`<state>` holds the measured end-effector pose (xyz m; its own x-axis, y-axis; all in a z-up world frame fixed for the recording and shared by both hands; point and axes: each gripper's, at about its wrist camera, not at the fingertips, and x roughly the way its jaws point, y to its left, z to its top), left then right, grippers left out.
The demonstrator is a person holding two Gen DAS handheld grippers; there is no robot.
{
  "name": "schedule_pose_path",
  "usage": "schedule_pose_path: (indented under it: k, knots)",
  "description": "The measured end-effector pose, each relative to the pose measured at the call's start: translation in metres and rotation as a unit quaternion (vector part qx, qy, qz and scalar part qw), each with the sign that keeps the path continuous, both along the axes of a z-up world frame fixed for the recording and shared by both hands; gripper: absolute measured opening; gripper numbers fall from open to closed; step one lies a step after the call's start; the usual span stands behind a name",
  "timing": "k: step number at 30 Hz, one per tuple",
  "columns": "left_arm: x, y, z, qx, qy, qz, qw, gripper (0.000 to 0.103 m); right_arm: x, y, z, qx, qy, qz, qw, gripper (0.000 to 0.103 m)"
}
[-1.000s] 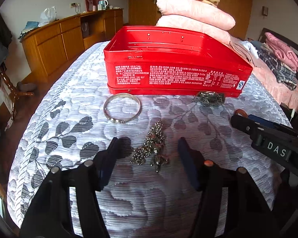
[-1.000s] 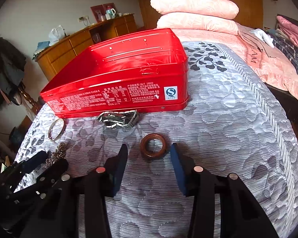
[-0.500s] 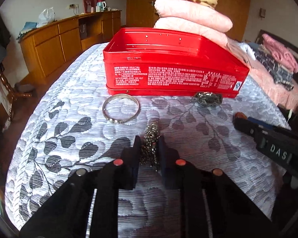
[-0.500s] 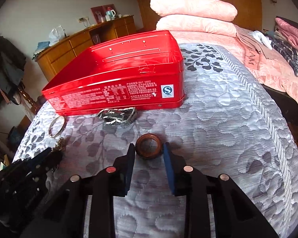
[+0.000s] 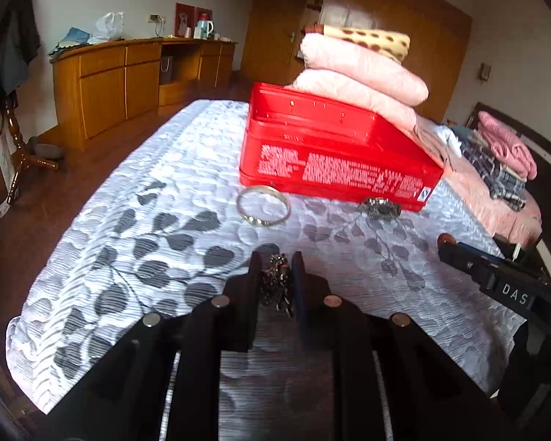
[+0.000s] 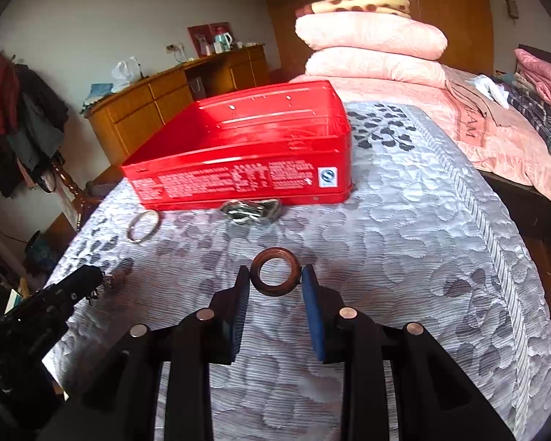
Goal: Organize jewelry
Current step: 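Carry both pieces over the red tin and open both tools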
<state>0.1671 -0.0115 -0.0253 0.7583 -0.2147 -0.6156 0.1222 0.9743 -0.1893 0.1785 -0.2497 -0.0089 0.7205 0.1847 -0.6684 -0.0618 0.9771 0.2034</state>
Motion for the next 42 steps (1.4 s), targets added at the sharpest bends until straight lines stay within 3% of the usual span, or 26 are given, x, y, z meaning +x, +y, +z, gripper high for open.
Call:
schedule_pose_path:
  k: [12, 25, 30, 36, 39, 40, 42]
  knots:
    - [0.008, 0.003, 0.025, -0.006, -0.035, 0.001, 0.9994, 0.015, 0.01, -0.002, 0.019, 0.005, -0.029, 0.0, 1.0, 0.029]
    - [0.073, -0.028, 0.072, -0.007, -0.081, -0.02, 0.9965, 0.015, 0.066, -0.016, 0.062, 0.013, -0.081, -0.009, 0.997, 0.029]
    - [0.109, -0.043, 0.075, 0.009, -0.074, -0.023, 0.997, 0.015, 0.096, -0.018, 0.063, 0.017, -0.077, -0.01, 0.997, 0.029]
    - [0.155, -0.053, 0.061, 0.023, -0.047, -0.027, 0.9983, 0.015, 0.135, -0.019, 0.043, 0.027, -0.053, -0.005, 0.998, 0.029]
    - [0.173, -0.054, 0.054, 0.028, -0.035, -0.027, 0.9986, 0.016, 0.147, -0.017, 0.035, 0.022, -0.047, 0.0, 0.999, 0.034]
    - [0.177, -0.054, 0.051, 0.032, -0.031, -0.028, 0.9986, 0.02, 0.148, -0.016, 0.032, 0.022, -0.05, 0.002, 0.999, 0.042]
    - [0.178, -0.051, 0.049, 0.03, -0.036, -0.023, 0.9986, 0.039, 0.146, -0.016, 0.03, 0.023, -0.052, 0.006, 0.998, 0.043]
